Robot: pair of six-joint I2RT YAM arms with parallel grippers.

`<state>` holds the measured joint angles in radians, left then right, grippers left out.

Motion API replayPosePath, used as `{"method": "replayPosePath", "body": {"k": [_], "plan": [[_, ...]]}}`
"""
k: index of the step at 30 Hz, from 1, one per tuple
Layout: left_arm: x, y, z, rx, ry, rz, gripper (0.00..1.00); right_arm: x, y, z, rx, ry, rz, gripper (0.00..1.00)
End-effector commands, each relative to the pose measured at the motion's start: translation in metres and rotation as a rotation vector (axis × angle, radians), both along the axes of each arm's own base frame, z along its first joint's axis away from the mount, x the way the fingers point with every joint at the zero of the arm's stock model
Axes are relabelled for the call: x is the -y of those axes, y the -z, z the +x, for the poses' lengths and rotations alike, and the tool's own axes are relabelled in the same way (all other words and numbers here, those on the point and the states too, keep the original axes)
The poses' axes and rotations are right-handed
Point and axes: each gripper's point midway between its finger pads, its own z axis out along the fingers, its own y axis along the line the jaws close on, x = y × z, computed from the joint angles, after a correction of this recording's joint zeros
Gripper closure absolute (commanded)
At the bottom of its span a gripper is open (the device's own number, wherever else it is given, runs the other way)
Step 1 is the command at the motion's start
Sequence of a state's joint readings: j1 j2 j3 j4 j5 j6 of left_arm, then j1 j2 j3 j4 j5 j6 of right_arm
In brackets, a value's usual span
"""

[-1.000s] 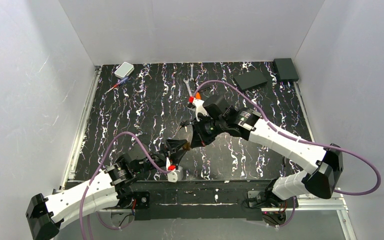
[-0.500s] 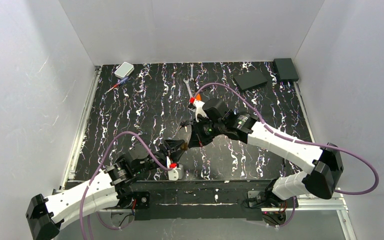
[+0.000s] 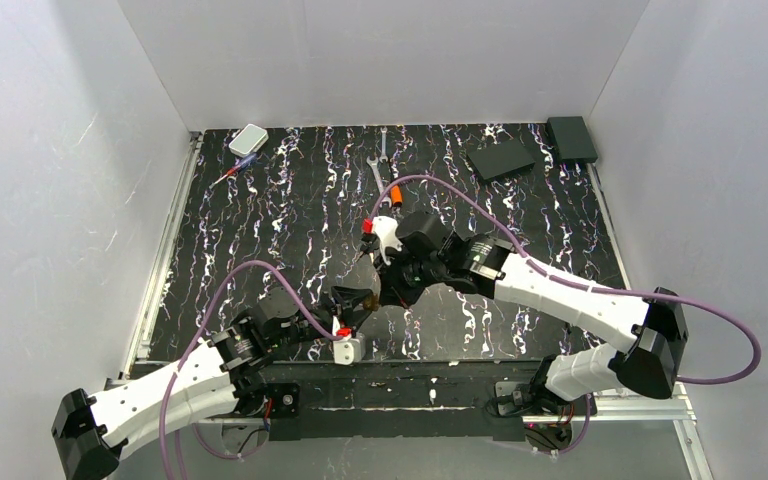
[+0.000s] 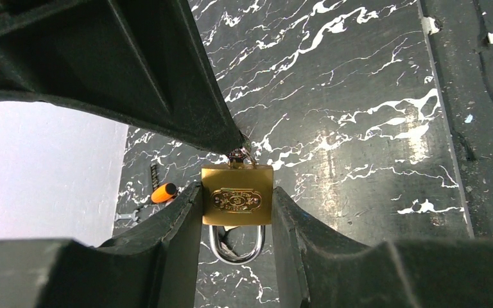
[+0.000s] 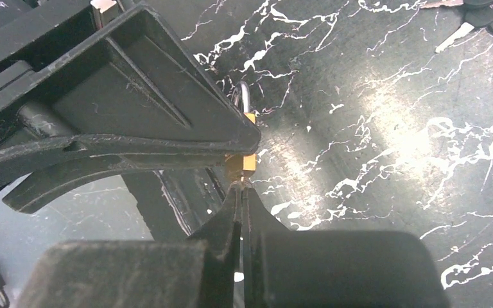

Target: Unlock with the key

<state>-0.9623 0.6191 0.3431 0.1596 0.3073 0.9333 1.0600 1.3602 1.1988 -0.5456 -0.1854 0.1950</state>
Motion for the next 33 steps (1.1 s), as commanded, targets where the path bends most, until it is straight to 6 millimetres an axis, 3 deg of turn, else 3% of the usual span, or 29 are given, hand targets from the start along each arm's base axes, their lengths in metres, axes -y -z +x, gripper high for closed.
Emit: {"method": "replayPosePath", "body": {"k": [1, 10, 17, 22, 33], "plan": [[0.019, -0.072, -0.013, 0.124, 0.114, -0.205, 1.0, -0.023, -0.02, 0.019, 0.1, 0.055, 0.072, 0.99], [0.012, -0.075, 0.003, 0.187, 0.026, -0.19, 1.0, -0.029, -0.007, 0.022, -0.093, 0.301, 0.132, 0.99], [0.008, -0.082, 0.005, 0.213, 0.01, -0.204, 1.0, -0.035, -0.003, 0.015, -0.239, 0.364, 0.222, 0.99], [0.006, -0.086, 0.004, 0.228, 0.005, -0.213, 1.0, -0.028, 0.011, 0.02, -0.326, 0.443, 0.232, 0.99], [0.004, -0.09, 0.002, 0.236, 0.01, -0.226, 1.0, -0.021, 0.018, 0.028, -0.476, 0.528, 0.313, 0.99]]}}
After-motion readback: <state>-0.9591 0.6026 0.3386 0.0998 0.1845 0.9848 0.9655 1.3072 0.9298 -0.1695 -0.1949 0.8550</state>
